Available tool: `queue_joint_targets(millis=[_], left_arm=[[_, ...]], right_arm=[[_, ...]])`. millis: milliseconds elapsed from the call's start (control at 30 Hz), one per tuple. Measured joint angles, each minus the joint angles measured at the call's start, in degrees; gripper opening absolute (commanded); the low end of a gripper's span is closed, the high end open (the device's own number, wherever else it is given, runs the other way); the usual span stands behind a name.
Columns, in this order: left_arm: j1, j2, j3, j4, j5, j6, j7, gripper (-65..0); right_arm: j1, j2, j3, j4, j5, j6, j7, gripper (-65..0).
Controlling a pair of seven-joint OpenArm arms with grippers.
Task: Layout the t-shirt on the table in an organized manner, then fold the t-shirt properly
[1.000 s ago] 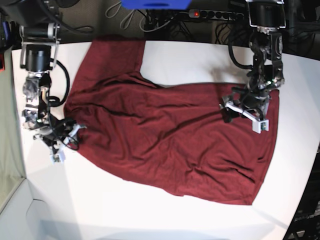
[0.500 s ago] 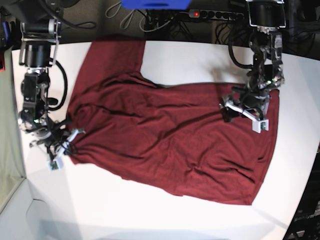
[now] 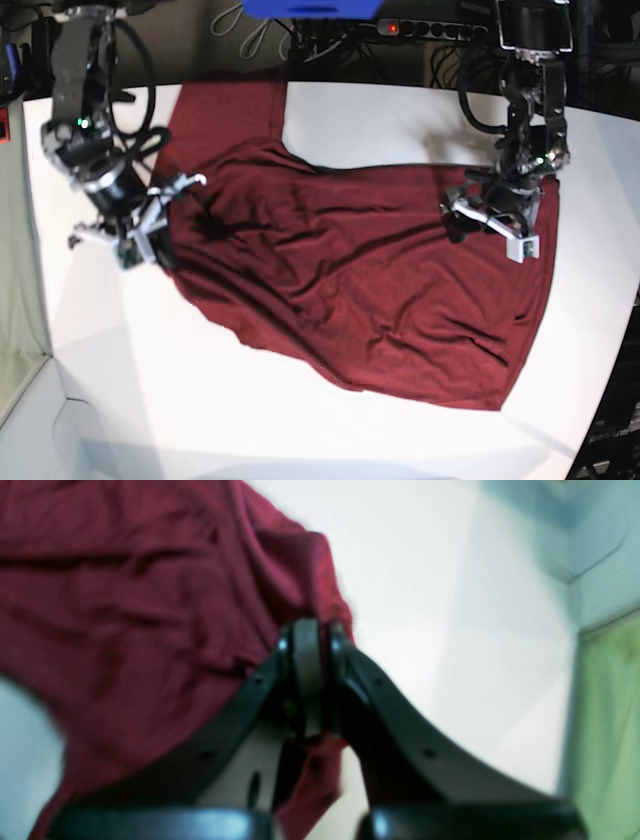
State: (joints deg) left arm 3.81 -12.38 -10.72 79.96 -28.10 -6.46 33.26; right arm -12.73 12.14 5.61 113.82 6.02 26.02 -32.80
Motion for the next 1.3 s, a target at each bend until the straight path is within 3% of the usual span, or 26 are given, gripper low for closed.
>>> queue_joint_targets(millis=[233, 300, 367, 500, 600, 767, 900, 1000, 1133, 1300], left_arm=[[0.0, 0.0, 0.0, 0.0, 0.0, 0.0, 0.0, -26.6], [0.0, 0.0, 0.0, 0.0, 0.0, 0.0, 0.0, -26.6], [-0.4, 0.0, 0.0, 0.0, 0.0, 0.0, 0.3, -26.6], [-1.8, 0.0, 0.0, -0.1, 0.1, 0.1, 0.6, -26.6], [-1.6, 0.0, 0.0, -0.1, 0.2, 0.1, 0.6, -26.6], [-1.8, 0.0, -0.4, -0.1, 0.1, 0.2, 0.7, -26.6], [-1.6, 0.5, -4.8, -2.6, 0.0, -0.2, -0.4, -26.6], [-1.7, 0.2, -5.6, -3.6, -0.1, -0.3, -1.0, -26.6], [-0.9, 0.0, -5.7, -4.1, -0.5, -0.7, -2.2, -26.6], [-0.6, 0.0, -5.7, -3.9, -0.4, -0.9, -1.8, -26.6]], right_arm=[[-7.3, 0.1, -1.4, 0.2, -0.2, 0.1, 0.2, -65.0], [-9.0, 1.0, -4.0, 0.2, -0.5, 1.6, -0.1, -65.0], [-10.0, 2.3, -6.6, 0.1, -0.4, 5.7, -0.6, -65.0], [-9.8, 3.6, -8.9, -2.3, -0.2, 8.3, -3.9, -54.8], [-9.9, 4.1, -8.5, -2.9, -1.1, 8.3, -5.9, -46.6], [-9.0, 6.9, -7.0, -1.0, -0.2, 8.7, -4.2, -43.5], [-4.3, 5.1, -0.2, -0.9, -0.5, 8.6, -4.3, -43.5], [1.4, 3.5, 1.2, -1.1, -0.6, 8.7, -4.6, -43.4], [10.9, 0.7, -1.0, -5.7, -0.6, 8.9, -4.4, -43.3], [24.7, -3.0, -7.5, -20.2, -0.4, 8.7, -3.9, -43.4]])
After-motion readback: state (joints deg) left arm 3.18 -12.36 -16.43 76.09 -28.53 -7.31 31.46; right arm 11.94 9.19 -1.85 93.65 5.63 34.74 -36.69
